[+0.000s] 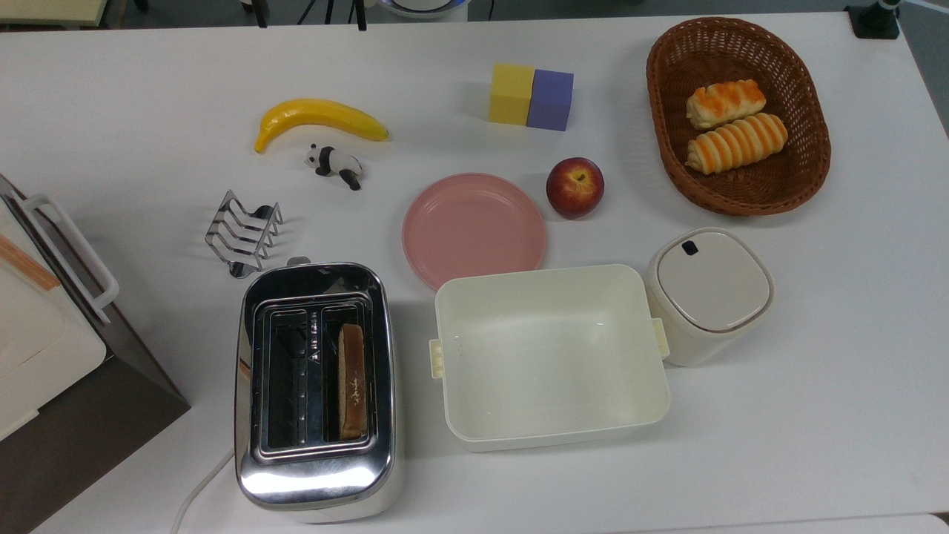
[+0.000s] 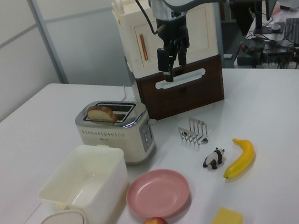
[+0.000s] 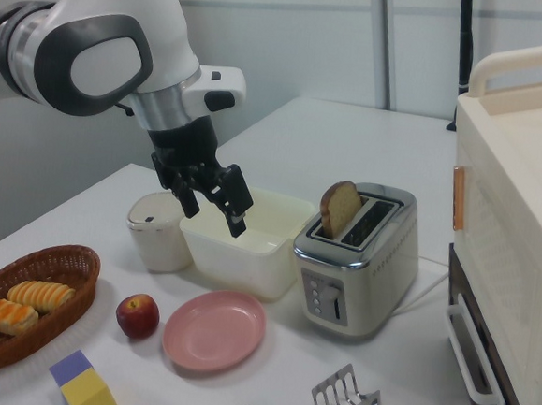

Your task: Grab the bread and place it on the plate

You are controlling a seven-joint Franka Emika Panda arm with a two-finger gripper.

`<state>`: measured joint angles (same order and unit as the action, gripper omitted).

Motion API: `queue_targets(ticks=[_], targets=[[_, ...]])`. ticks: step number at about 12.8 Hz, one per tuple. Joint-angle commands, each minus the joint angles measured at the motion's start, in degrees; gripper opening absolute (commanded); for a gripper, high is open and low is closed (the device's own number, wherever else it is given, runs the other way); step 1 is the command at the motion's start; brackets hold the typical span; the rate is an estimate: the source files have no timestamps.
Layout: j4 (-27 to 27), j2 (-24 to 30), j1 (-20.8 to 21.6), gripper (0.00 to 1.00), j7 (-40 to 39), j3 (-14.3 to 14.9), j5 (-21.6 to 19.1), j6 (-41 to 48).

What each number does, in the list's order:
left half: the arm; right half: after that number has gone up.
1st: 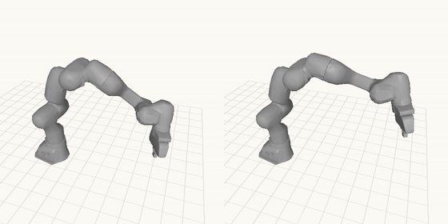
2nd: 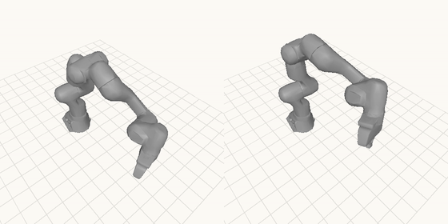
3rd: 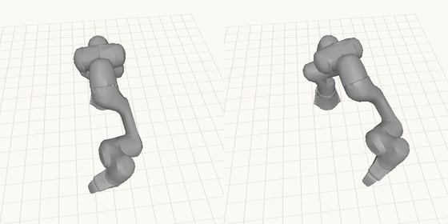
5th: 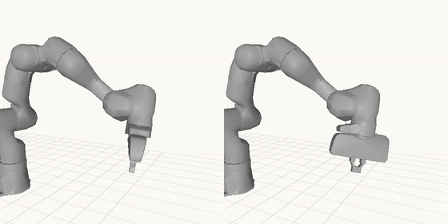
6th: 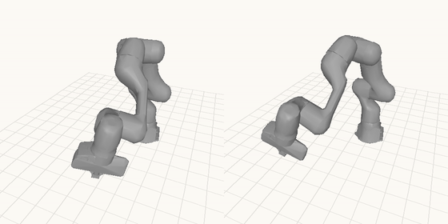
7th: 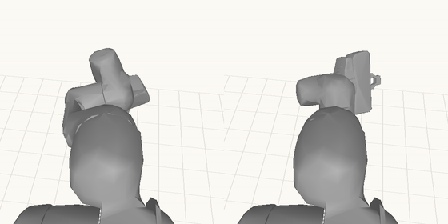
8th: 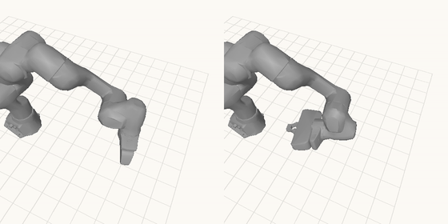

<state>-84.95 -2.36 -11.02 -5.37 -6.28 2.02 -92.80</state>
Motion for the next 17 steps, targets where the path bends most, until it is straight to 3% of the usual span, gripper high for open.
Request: queue_targets(ticks=[1, 4, 8, 12, 17], targets=[[-0.92, 0.60, 0.56, 1.00, -0.87, 0.56, -1.40, -0.98], [-0.83, -0.62, 0.47, 1.00, -0.78, 0.56, -1.84, -3.52], [-0.83, -4.58, 0.21, 1.00, -1.22, 0.56, -1.67, -16.69], [-0.48, -12.65, -0.49, 1.00, -2.10, 0.56, -0.87, -34.25], [-0.57, -17.32, -1.11, 1.00, -7.46, -0.14, -0.70, -47.46]])
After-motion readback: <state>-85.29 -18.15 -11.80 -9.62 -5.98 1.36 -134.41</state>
